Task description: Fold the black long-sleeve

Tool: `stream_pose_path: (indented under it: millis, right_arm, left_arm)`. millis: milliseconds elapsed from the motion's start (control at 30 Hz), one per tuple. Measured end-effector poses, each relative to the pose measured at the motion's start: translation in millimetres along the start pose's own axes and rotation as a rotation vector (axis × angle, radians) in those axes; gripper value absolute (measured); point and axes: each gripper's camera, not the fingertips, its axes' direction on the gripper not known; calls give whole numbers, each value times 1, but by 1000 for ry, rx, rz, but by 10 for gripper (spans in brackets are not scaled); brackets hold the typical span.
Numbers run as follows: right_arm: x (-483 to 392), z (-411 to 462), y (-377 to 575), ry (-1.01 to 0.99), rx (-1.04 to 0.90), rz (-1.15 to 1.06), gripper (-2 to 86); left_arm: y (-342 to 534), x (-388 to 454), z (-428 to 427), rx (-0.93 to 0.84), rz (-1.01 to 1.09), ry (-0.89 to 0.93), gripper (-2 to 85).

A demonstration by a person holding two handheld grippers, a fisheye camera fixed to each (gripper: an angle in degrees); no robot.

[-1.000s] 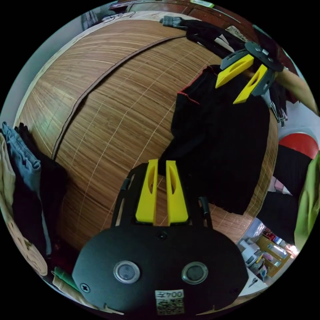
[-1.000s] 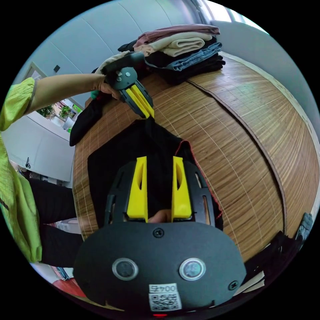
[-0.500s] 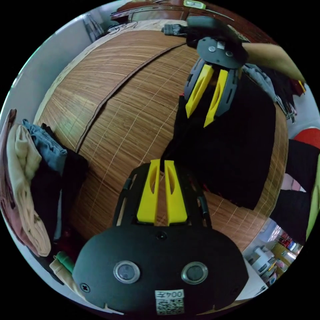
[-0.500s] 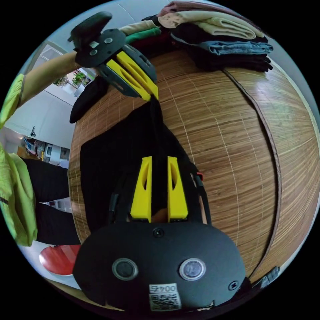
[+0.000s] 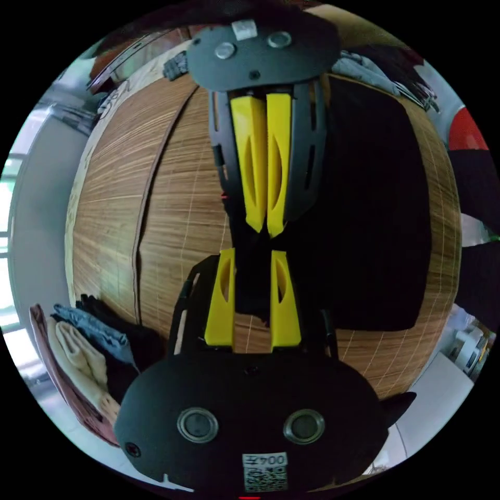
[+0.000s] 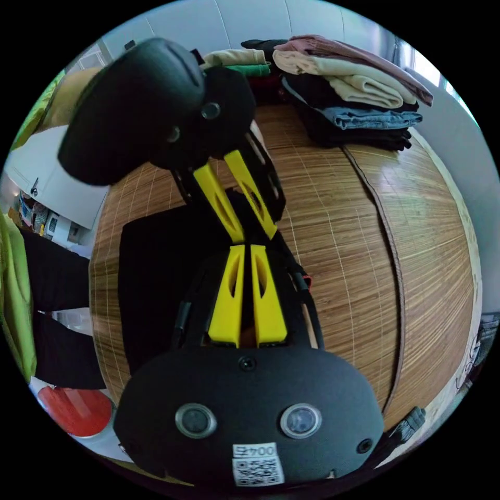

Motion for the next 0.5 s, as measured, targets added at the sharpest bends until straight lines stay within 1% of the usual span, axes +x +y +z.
stream_pose_path:
  millis: [67,133,233,300,367,500]
  right_arm:
    - [-8,-5,3,78,-18,11,48]
    - [-7,-20,19,113,-7,77,66]
    - [4,-47,77,58,23,239,91]
    - [8,-53,118,74,-21,310,99]
    - [8,-50,157,69,-118,352,111]
    - [6,-41,175,93,-227,320,111]
  left_arm:
    - [-5,-1,12,-17,15,57,46]
    - [-2,-7,17,5,-31,137,30]
    - [13,-13,15,56,-101,178,20]
    - [21,-13,14,80,-134,191,16]
    - [27,-12,13,106,-167,195,14]
    - [32,2,11,134,-188,149,12]
